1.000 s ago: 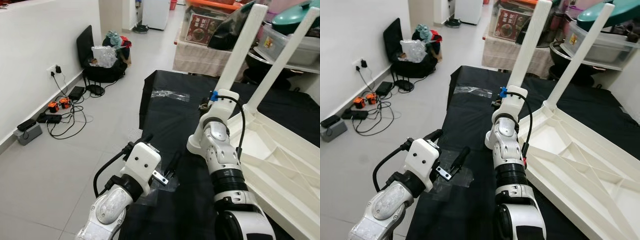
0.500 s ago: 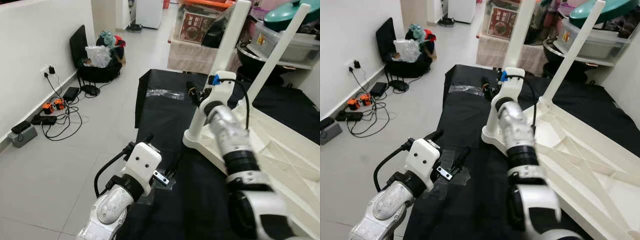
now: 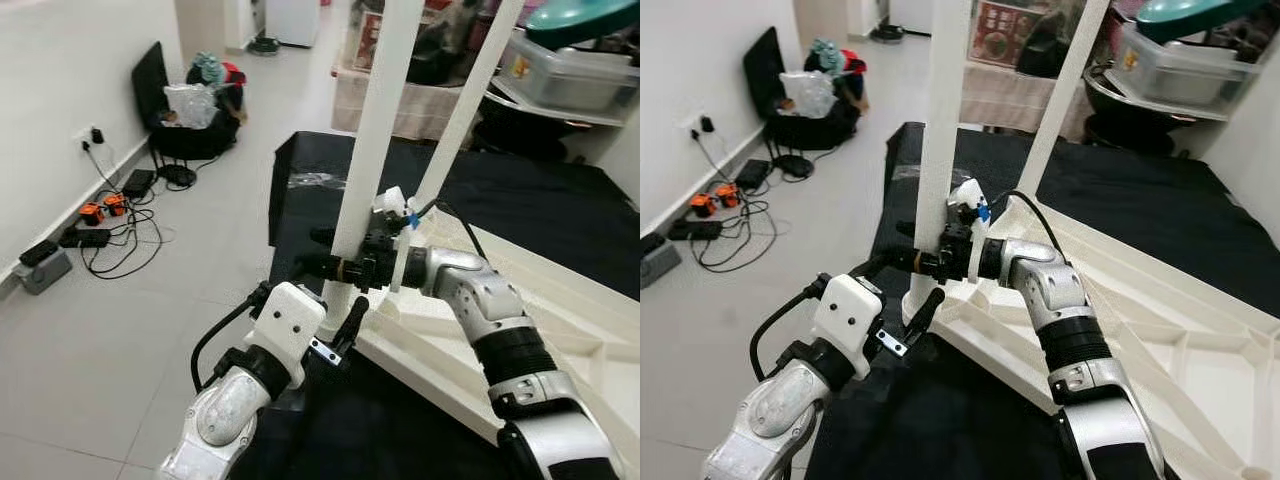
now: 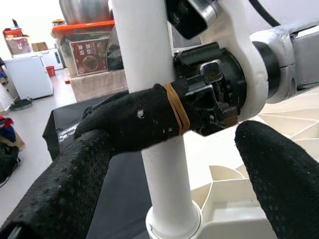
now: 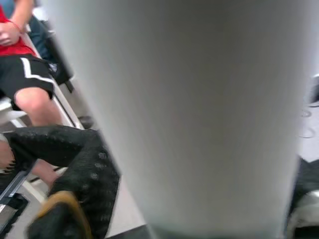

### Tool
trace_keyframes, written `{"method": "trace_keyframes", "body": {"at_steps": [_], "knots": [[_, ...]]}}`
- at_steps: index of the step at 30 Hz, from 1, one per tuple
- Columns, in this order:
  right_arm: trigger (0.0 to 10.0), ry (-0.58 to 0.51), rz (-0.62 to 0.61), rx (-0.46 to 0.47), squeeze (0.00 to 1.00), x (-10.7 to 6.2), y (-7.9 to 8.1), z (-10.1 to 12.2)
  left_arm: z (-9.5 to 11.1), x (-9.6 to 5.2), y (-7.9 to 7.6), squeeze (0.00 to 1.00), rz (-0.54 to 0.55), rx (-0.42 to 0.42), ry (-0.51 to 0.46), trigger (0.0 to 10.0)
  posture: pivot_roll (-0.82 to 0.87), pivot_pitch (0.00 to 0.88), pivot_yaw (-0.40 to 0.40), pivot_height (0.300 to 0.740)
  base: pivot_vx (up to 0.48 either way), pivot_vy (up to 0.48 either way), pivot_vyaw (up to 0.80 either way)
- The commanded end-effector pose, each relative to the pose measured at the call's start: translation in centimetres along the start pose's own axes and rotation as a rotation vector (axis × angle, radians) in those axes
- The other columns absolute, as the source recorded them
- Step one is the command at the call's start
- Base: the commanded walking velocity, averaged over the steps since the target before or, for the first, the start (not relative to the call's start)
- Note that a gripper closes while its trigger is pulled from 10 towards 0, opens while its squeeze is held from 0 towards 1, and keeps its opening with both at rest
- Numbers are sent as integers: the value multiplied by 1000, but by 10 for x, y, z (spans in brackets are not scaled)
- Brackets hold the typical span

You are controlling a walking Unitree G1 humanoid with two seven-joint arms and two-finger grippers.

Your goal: Building children table

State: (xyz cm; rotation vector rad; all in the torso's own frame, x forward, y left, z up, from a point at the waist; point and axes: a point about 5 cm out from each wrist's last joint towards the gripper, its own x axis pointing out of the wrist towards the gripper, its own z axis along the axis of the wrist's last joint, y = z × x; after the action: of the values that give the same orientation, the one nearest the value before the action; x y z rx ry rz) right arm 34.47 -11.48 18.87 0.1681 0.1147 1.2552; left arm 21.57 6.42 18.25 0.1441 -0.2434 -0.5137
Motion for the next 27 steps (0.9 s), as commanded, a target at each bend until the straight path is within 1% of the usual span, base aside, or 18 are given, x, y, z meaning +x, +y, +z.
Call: {"method": "trace_keyframes", "body": {"at_steps": [1,3,10,11,12,14,15,17,18,19,21,22,23,24,27], "knots": [[0,-37,24,-8,0,3,-1,7,-3,0,0,0,5,-6,21,10000,91,0,-125,740,0,0,0],[0,-53,-6,-14,0,2,-4,6,-4,0,0,0,5,-5,21,10000,91,0,-124,740,0,0,0],[0,-64,-39,-15,0,-1,-6,5,-4,0,0,0,5,-4,22,10000,89,0,-125,740,0,0,0],[0,-120,-206,14,0,-1,-18,8,-4,0,0,0,4,-5,21,10000,83,0,-122,740,0,0,0],[0,-191,-436,39,0,-2,-32,11,-4,1,0,0,2,-5,21,10000,82,0,-119,740,0,0,0],[0,-191,-436,39,0,-2,-32,11,-4,1,0,0,2,-5,21,10000,82,0,-119,740,0,0,0],[0,-237,-596,67,0,-5,-41,12,-4,1,0,0,1,-6,21,10000,82,0,-119,740,0,0,0],[0,-237,-596,67,0,-5,-41,12,-4,1,0,0,1,-6,21,10000,82,0,-119,740,0,0,0],[0,-266,-900,75,0,-16,-53,9,-4,1,0,0,-1,-6,21,10000,80,0,-118,740,0,0,0],[0,-282,-1191,76,0,-31,-57,3,-4,1,0,0,-2,-5,21,10000,80,0,-116,740,0,0,0],[0,-282,-1191,76,0,-31,-57,3,-4,1,0,0,-2,-5,21,10000,80,0,-116,740,0,0,0],[0,-292,-1416,86,0,-45,-56,-3,-4,1,0,0,-2,-5,20,10000,83,0,-120,740,0,0,0],[0,-292,-1416,86,0,-45,-56,-3,-4,1,0,0,-2,-5,20,10000,83,0,-120,740,0,0,0],[0,-306,-1569,109,0,-52,-51,-8,-4,1,0,0,-1,-4,20,10000,84,0,-120,740,0,0,0],[0,-306,-1569,109,0,-52,-51,-8,-4,1,0,0,-1,-4,20,10000,84,0,-120,740,0,0,0]]}}
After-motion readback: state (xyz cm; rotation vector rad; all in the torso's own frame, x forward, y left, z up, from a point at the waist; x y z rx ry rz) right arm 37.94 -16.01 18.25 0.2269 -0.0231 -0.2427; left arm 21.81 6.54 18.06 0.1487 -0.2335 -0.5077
